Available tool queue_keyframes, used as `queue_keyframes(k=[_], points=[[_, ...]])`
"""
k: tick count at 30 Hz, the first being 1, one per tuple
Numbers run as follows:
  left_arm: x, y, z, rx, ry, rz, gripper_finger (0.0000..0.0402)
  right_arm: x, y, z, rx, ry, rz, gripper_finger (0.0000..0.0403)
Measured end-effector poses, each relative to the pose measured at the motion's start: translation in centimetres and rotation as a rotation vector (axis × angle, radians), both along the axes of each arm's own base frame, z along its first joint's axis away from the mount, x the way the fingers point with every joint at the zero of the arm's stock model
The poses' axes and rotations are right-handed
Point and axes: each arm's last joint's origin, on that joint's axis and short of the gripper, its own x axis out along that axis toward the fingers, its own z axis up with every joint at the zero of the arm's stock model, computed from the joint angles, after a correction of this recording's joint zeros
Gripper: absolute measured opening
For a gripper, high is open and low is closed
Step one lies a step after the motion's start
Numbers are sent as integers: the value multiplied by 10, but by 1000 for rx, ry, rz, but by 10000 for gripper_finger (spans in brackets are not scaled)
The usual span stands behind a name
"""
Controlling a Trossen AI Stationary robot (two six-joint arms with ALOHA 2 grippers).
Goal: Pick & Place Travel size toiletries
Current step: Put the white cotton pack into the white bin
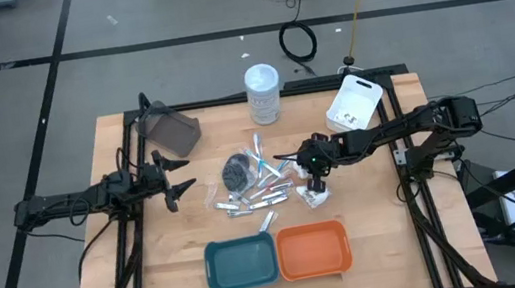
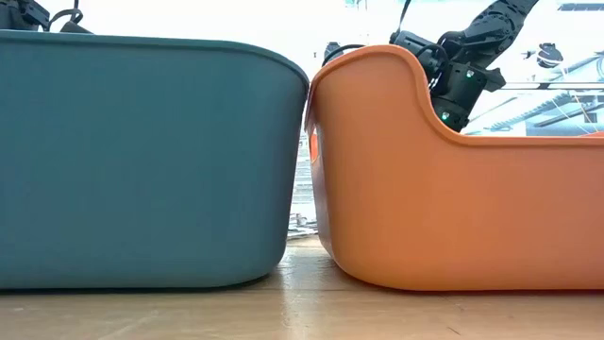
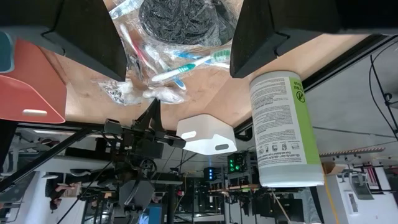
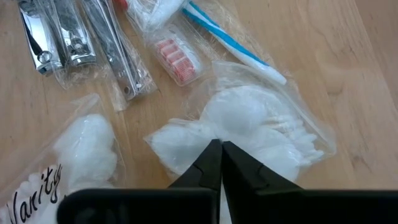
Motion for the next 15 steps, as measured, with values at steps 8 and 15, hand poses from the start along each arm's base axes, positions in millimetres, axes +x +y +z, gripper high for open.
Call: queue_keyframes(k=[8, 15], points=[[0, 0, 0, 0, 0, 0, 280, 0, 0, 0, -8, 2, 10, 1], [0, 0, 0, 0, 0, -1, 280, -4, 0, 14, -22, -49, 21, 1]])
